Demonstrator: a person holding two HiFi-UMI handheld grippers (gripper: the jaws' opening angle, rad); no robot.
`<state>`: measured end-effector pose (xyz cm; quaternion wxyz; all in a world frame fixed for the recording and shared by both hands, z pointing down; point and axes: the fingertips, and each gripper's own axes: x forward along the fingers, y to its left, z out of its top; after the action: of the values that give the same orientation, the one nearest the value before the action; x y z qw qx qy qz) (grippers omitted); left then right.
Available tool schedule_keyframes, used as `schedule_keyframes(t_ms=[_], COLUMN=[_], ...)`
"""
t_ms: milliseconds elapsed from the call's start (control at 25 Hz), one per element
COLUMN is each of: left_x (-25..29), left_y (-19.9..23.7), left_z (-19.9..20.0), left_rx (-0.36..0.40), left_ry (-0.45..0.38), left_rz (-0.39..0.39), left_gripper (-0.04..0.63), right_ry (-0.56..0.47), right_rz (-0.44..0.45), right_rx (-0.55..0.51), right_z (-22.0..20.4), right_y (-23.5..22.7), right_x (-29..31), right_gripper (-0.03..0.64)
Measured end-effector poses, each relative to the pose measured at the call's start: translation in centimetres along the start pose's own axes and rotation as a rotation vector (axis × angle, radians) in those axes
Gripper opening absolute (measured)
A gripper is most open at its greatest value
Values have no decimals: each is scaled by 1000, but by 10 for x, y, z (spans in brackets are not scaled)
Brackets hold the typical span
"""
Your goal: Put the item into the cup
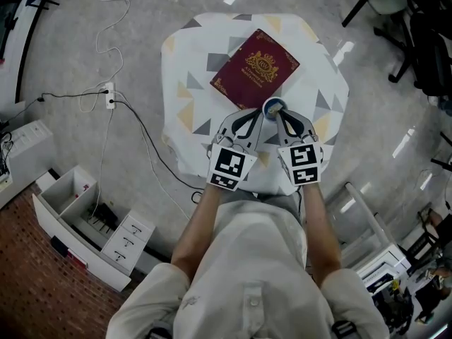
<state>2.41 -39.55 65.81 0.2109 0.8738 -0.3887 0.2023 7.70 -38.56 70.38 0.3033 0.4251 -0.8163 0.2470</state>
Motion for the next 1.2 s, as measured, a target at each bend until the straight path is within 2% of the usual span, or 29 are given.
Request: schedule_keyframes(t_ms=[880,1200], left_x=[0,-3], left_y=[1,2], left_z=[0,1], left_rx=[4,6], left_ry=[-2,-8], left_rz=[-15,-17], left_gripper=[12,12], right_ry=[115,127], right_rz=[-31,-42], right_rx=[-20,-22], right_z=[-15,-15], right_y=[0,1], right_x=[18,20], right_gripper=[6,7])
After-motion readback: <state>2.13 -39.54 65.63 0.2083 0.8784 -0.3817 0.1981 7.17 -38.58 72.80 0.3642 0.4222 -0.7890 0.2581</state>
